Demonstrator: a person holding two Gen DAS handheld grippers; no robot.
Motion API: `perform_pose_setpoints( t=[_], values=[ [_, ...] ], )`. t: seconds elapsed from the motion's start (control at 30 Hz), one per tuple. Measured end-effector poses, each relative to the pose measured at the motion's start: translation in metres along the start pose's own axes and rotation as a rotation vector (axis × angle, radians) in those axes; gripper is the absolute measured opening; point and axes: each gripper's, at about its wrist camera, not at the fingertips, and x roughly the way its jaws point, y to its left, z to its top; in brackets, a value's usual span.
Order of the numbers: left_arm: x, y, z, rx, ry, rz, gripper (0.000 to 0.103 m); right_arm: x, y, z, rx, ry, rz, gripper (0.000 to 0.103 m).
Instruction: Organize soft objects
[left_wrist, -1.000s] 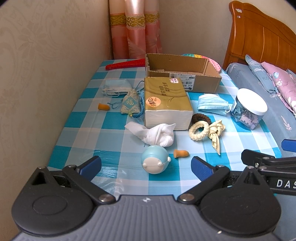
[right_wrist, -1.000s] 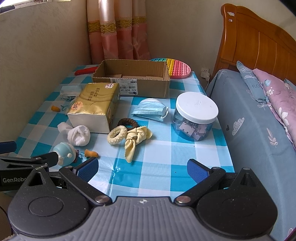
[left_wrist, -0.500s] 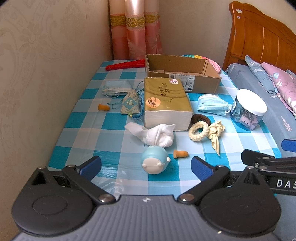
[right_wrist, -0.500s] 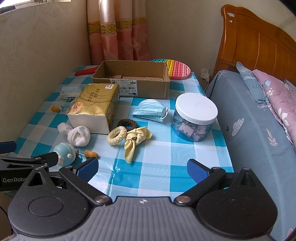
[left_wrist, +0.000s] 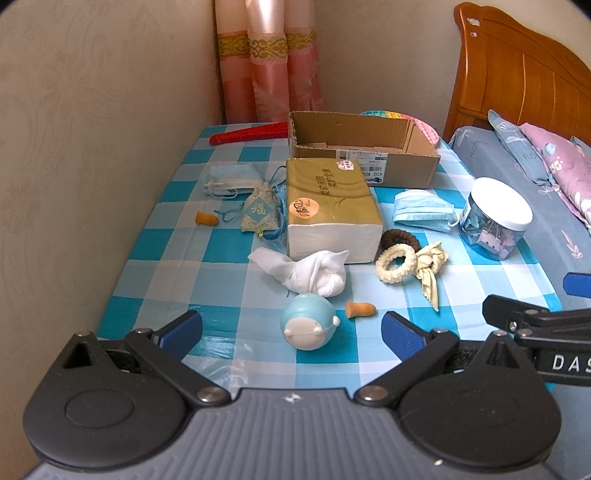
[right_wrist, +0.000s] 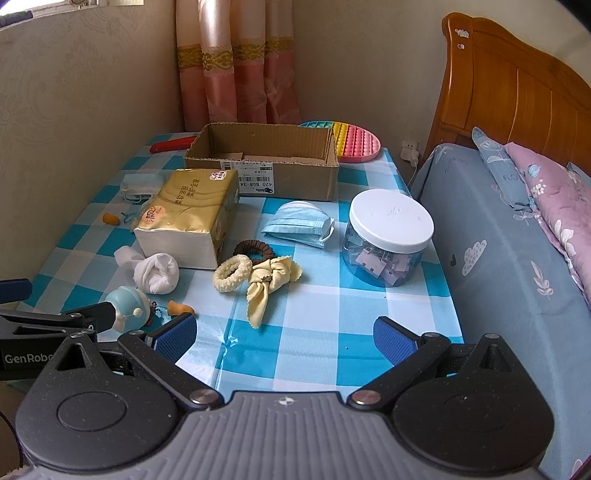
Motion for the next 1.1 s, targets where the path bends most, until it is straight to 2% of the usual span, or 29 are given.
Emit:
perform_pose_setpoints(
  t=[0.5,0.8,0.9,1.1],
  values=[
    [0.002,-0.001,0.000,0.048,-0.056,-0.031,0.102,0.001,-0.002,0.002,-0.030,-0.030,0.003,0.103],
    [0.017,0.013,-0.005,0.067,-0.098,-0.040,0.102,0.005,-0.008,0.002,-0.071,-0.093,0.100,0.103],
    [0.024,0.015,-0.008,0.109,-0.087,-0.043,0.102,0.009,-0.013,-0.001,-0.086,-0.108,0.114,0.103],
    [0.039,0.015,-0.017,0.151,-0.047,-0.118,0.102,0.032,-0.023,-0.011,-0.132,-0.093,0.152,0.103]
  ],
)
